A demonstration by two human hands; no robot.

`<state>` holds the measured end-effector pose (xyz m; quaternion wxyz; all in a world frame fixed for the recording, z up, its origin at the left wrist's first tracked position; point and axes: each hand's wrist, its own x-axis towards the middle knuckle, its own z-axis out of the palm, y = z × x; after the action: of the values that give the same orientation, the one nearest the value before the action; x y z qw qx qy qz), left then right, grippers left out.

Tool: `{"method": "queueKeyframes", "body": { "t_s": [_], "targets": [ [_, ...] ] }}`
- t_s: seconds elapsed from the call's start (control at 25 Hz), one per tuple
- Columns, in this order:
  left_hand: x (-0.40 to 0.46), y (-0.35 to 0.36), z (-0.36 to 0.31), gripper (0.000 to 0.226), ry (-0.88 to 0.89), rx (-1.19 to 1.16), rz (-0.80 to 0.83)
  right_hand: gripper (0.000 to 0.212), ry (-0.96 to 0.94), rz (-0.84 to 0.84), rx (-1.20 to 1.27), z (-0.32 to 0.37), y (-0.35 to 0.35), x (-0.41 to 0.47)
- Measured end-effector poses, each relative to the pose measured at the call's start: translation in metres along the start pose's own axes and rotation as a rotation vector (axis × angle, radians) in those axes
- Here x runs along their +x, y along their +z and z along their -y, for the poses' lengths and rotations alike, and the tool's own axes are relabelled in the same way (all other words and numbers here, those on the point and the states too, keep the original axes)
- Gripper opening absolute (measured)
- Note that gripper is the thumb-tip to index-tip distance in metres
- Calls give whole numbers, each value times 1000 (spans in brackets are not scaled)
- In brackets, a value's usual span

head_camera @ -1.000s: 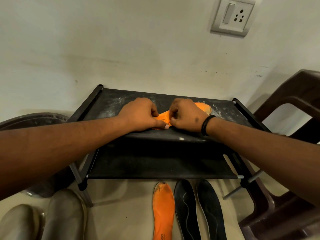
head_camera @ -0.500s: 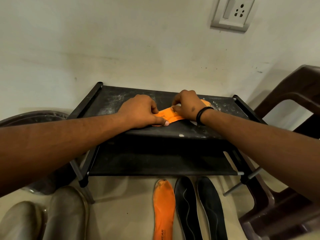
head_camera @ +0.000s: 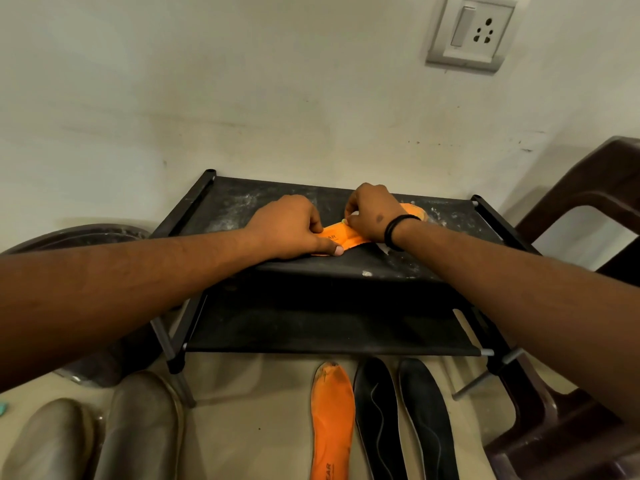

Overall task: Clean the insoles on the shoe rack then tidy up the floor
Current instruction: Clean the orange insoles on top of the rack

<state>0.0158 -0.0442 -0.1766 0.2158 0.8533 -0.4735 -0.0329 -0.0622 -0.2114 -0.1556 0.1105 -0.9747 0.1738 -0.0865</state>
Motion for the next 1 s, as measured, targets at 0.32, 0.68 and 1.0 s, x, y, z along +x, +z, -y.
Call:
{"method": "queueKeyframes", "body": {
  "t_s": [0.32, 0.68, 1.0],
  "targets": [
    [1, 1, 0, 53, 3, -13, -6, 16, -96, 73, -103, -8, -12, -11],
    [0, 2, 1, 54, -4, 5, -33, 12, -183, 152, 49, 10, -6, -22],
    [-1, 2, 0, 57, -23, -9, -28, 14, -20, -27, -140, 4, 1, -1]
  ]
}}
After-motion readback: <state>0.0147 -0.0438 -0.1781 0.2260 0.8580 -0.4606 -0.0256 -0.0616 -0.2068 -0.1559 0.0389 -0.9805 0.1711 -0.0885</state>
